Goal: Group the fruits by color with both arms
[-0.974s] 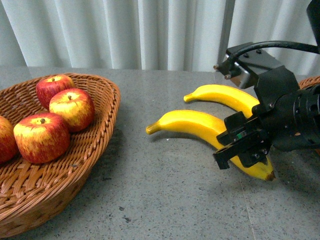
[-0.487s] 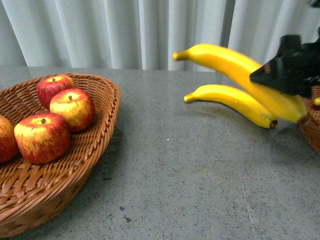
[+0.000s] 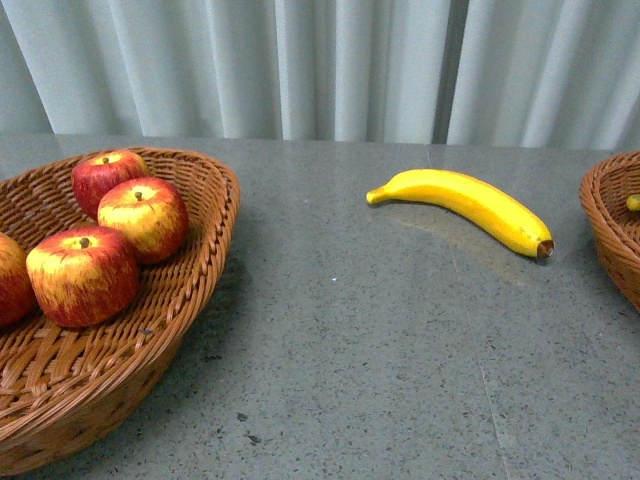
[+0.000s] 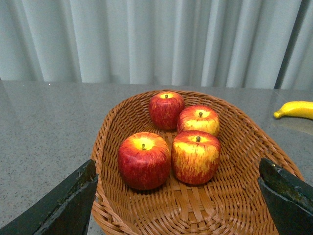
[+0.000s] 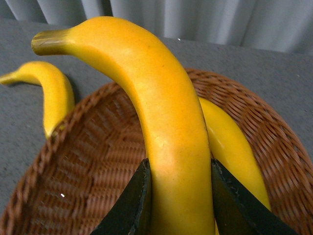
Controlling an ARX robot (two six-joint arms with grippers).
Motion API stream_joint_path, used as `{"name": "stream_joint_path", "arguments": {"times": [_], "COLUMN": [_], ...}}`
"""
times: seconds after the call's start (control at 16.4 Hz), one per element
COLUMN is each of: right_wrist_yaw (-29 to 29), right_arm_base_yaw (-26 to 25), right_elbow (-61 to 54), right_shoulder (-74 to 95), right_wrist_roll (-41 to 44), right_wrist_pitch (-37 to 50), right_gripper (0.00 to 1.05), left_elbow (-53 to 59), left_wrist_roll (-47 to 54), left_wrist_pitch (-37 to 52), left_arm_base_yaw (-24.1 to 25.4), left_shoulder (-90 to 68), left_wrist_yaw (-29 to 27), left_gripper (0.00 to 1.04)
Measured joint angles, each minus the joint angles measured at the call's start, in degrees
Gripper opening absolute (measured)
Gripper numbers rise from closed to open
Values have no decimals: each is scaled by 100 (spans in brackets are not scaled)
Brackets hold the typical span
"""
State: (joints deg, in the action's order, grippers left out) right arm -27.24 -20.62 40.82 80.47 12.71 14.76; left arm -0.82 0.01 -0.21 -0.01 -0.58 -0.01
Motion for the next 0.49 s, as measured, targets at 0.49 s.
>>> {"name": "stream_joint_path", "arguments": {"times": [0.49], "right_wrist_yaw": [-297], "right_arm_base_yaw": [-518], "right_elbow": [-531], "right_shoulder": [-345], "right_wrist_roll": [529], "right_wrist_pitch": [-144], "right_gripper": [61], "left_elbow": [0], "left_wrist_roll": [0], "left_wrist_pitch": [-2], "left_arm_base_yaw": [0], "left_shoulder": [0], "left_wrist_yaw": [-2], "left_gripper": [98]}}
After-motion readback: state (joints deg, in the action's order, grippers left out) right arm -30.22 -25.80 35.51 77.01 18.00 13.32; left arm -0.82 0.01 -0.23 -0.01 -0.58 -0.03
